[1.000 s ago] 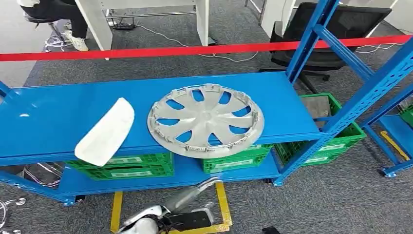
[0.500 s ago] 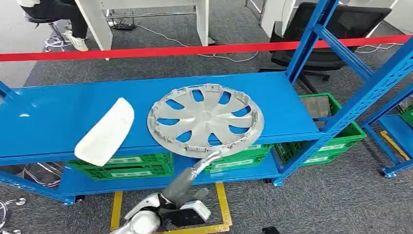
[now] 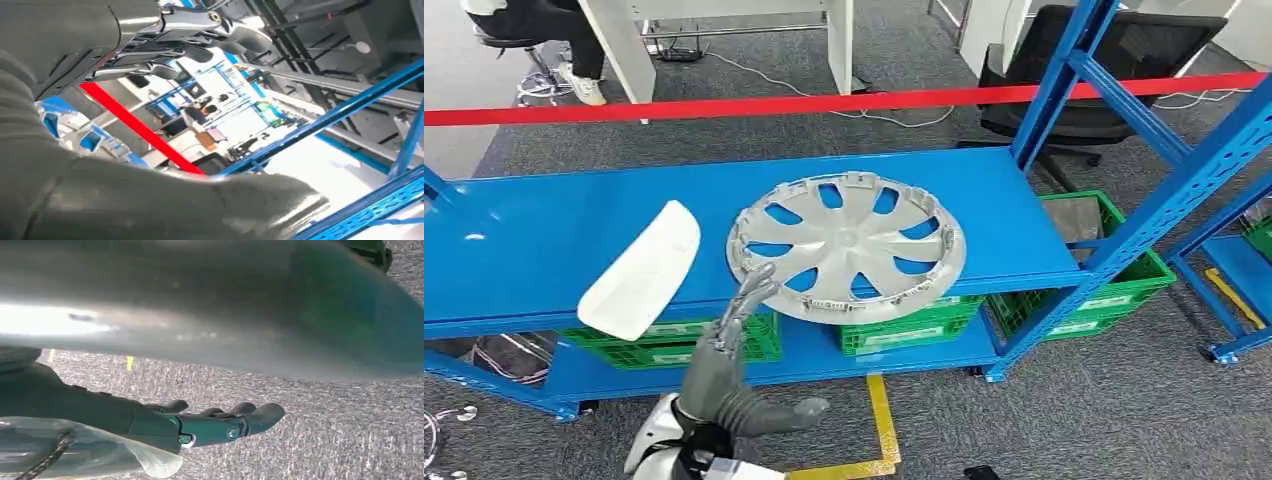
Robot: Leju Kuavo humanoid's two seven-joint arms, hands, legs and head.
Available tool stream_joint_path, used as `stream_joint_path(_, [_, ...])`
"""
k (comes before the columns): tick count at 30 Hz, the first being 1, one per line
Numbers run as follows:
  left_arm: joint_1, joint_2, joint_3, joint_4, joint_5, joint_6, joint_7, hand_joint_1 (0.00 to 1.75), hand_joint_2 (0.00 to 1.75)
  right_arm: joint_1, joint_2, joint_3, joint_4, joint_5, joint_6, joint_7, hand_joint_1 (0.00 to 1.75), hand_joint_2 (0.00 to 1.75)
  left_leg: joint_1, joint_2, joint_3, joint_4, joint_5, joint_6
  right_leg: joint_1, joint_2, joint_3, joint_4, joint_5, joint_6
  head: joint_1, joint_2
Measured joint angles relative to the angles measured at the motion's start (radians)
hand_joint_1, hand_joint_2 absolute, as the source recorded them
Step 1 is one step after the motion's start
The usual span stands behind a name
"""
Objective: Take the parts from the cabinet and place them on the table.
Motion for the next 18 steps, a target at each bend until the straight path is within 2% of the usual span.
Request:
stream_joint_path(2, [0.004,0.004,-0.001,-0.014,-0.004,0.013,0.000,0.00,1.75,0.000,0.000,0.000,0.000,-0.001,0.000,0.000,0.00,0.00,0.000,0.000,0.000,0.000,0.000,0.000,0.000,0.000,0.000,0.000,0.000,0.000,0.000,0.000])
stream_joint_path(5, [0.016,0.015,-0.002,-0.047,-0.064,0.127,0.000,0.00,1.75,0.000,0.000,0.000,0.000,-0.010,-0.004,0.003,0.00,0.00,0.000,0.000,0.000,0.000,0.000,0.000,0.000,0.000,0.000,0.000,0.000,0.000,0.000,0.000])
stream_joint_path(6, [0.024,0.021,-0.002,-0.073,-0.113,0.181,0.000,0.00,1.75,0.000,0.000,0.000,0.000,-0.014,-0.006,0.003,0.00,0.00,0.000,0.000,0.000,0.000,0.000,0.000,0.000,0.000,0.000,0.000,0.000,0.000,0.000,0.000])
stream_joint_path(10, [0.052,0.055,0.013,-0.159,-0.284,0.296,0.026,0.00,1.75,0.001,0.003,0.000,0.000,-0.035,-0.008,0.003,0.00,0.00,0.000,0.000,0.000,0.000,0.000,0.000,0.000,0.000,0.000,0.000,0.000,0.000,0.000,0.000])
stream_joint_path(14, [0.123,0.063,0.077,-0.226,-0.383,0.311,0.037,0.00,1.75,0.003,0.006,-0.003,0.000,-0.055,-0.011,0.003,0.00,0.00,0.000,0.000,0.000,0.000,0.000,0.000,0.000,0.000,-0.001,0.000,-0.001,0.000,0.000,0.000])
stream_joint_path(18, [0.205,0.043,0.180,-0.241,-0.406,0.312,0.032,0.00,1.75,0.006,0.008,-0.005,0.000,-0.071,-0.017,0.004,0.00,0.00,0.000,0.000,0.000,0.000,0.000,0.000,0.000,0.000,-0.001,0.000,-0.001,-0.001,0.000,0.000])
